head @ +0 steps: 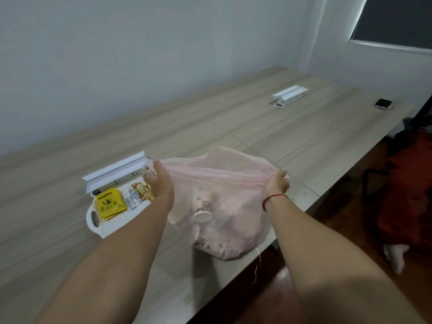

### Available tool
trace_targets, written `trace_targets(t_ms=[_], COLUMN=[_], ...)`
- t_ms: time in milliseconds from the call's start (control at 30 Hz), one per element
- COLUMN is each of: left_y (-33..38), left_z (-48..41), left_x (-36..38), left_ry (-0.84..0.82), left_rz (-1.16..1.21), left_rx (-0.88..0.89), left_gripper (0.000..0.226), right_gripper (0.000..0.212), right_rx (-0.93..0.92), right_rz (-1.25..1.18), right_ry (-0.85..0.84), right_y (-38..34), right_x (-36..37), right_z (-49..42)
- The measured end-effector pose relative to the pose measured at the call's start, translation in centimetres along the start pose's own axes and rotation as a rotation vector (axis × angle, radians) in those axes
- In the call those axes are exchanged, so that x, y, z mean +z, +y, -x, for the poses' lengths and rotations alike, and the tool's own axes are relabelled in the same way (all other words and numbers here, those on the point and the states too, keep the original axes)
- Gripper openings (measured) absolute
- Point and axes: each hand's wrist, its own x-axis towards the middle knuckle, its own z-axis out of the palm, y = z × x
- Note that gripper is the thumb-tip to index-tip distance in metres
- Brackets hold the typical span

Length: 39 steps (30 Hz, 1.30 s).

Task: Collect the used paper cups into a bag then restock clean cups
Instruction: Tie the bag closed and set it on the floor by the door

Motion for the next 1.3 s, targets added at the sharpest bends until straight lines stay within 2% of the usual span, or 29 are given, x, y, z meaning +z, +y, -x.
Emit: trace_targets(t_ms=[100, 167, 200, 233, 300, 333, 433, 500, 567, 633, 733, 767, 867, 933, 967, 1067, 1233, 1300], left_y=[-1.7, -2.9, -3.3, -3.6, -3.8, -3.7, -2.5, -2.0, -1.6, -1.7, -2.3, -2.5, -3.2, -3.9, -4.3, -4.9, -4.6, -4.4], left_z=[2.0, 1.9, 1.7, 1.7, 2.0, 2.2, 1.7, 1.2, 1.3, 1.4, 1.5, 1.7, 2.7, 2.6, 2.4, 2.1, 2.1, 2.1], left_x=[0.7, 1.4, 1.7, 2.0, 3.1, 3.5, 3.9, 4.0, 4.1, 4.3, 4.3, 4.3, 3.8, 3.3, 3.1, 2.3, 2.0, 2.3], left_ry=[-0.210, -0.287, -0.300, -0.309, -0.244, -0.179, 0.096, 0.168, 0.150, 0.099, -0.018, -0.067, -0.201, -0.244, -0.235, -0.201, -0.180, -0.202], left_rz=[-0.015, -0.150, -0.298, -0.440, -0.531, -0.432, -0.020, 0.140, 0.171, 0.104, -0.038, -0.085, -0.258, -0.367, -0.410, -0.543, -0.608, -0.586], left_rx=[0.027, 0.018, 0.024, 0.053, 0.100, 0.071, -0.166, -0.272, -0.317, -0.252, -0.105, -0.072, 0.065, 0.133, 0.157, 0.273, 0.319, 0.286], left_gripper=[0.104, 0.123, 0.120, 0.106, 0.070, 0.059, 0.056, 0.058, 0.059, 0.055, 0.054, 0.059, 0.074, 0.074, 0.066, 0.024, 0.026, 0.030], right_gripper=[0.092, 0.105, 0.106, 0.102, 0.064, 0.047, 0.046, 0.046, 0.048, 0.058, 0.082, 0.079, 0.042, 0.039, 0.046, 0.057, 0.050, 0.048], right_rx=[0.112, 0.161, 0.163, 0.168, 0.172, 0.171, 0.103, 0.063, 0.055, 0.067, 0.035, 0.006, -0.192, -0.310, -0.345, -0.422, -0.335, -0.331], right_rz=[-0.048, -0.005, 0.065, 0.133, 0.231, 0.254, 0.236, 0.211, 0.156, 0.093, 0.191, 0.267, 0.612, 0.720, 0.735, 0.658, 0.262, 0.213], right_ry=[-0.077, -0.167, -0.211, -0.227, -0.199, -0.150, 0.006, 0.002, 0.032, 0.057, -0.080, -0.113, -0.150, -0.151, -0.125, -0.019, 0.015, 0.008], right_y=[0.3, 0.7, 1.4, 2.1, 2.6, 2.4, 2.0, 1.7, 1.8, 1.7, 1.9, 2.1, 3.2, 3.9, 4.1, 3.7, 1.2, 0.6], right_x=[0.1, 0.1, 0.0, 0.2, 0.3, 0.3, 0.0, -0.3, 0.0, 0.5, 0.7, 0.5, 0.4, 0.4, 0.4, 0.4, 0.8, 1.1], right_z=[0.7, 0.9, 0.4, -0.2, -0.3, 0.1, -0.6, -0.1, 0.2, 0.6, 0.6, 0.6, 0.6, 0.9, 0.8, 0.7, 0.9, 1.3])
